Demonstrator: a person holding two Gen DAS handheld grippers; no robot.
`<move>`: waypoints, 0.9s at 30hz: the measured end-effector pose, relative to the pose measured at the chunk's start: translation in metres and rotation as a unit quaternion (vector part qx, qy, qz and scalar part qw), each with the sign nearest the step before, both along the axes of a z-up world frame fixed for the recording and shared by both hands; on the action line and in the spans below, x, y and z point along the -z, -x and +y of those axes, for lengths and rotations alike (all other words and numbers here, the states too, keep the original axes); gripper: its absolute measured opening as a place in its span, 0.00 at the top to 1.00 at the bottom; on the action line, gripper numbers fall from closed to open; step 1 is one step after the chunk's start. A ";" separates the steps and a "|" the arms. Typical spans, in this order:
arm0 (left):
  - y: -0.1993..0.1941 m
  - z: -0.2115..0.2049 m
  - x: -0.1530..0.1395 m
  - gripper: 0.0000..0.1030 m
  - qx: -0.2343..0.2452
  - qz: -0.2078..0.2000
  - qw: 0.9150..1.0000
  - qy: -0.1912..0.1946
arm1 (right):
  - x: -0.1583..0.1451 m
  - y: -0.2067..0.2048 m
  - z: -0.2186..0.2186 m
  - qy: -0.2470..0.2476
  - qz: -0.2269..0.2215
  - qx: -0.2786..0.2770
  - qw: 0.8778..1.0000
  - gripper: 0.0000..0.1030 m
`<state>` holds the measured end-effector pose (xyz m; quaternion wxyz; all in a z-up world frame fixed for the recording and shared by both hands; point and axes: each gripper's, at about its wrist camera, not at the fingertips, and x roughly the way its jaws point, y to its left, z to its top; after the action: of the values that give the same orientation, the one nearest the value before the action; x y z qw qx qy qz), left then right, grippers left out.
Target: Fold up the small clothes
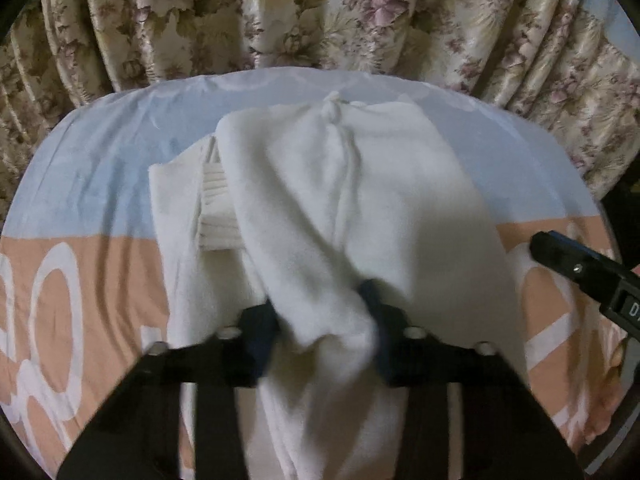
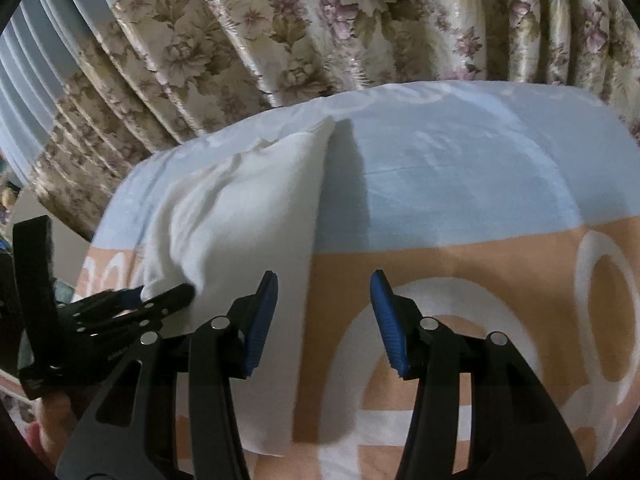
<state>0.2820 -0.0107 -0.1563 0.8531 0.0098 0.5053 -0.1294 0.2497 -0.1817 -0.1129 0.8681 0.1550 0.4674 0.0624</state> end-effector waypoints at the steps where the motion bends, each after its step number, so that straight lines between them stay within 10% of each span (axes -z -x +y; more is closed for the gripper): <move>1: 0.002 0.000 -0.002 0.76 0.001 -0.003 1.000 0.000 | 0.001 0.000 0.002 -0.002 0.001 -0.006 1.000 0.51; 10: 0.016 0.019 -0.040 0.83 0.023 -0.040 0.999 -0.007 | -0.004 0.002 0.035 0.015 -0.009 -0.051 0.999 0.79; 27: 0.020 0.063 -0.010 0.83 0.013 -0.003 1.000 0.020 | 0.010 0.004 0.078 0.062 0.012 -0.110 0.992 0.82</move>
<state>0.2615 0.0521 -0.1459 0.8531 -0.0003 0.4996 -0.1504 0.2453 -0.1035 -0.1225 0.8583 0.0495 0.4949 0.1264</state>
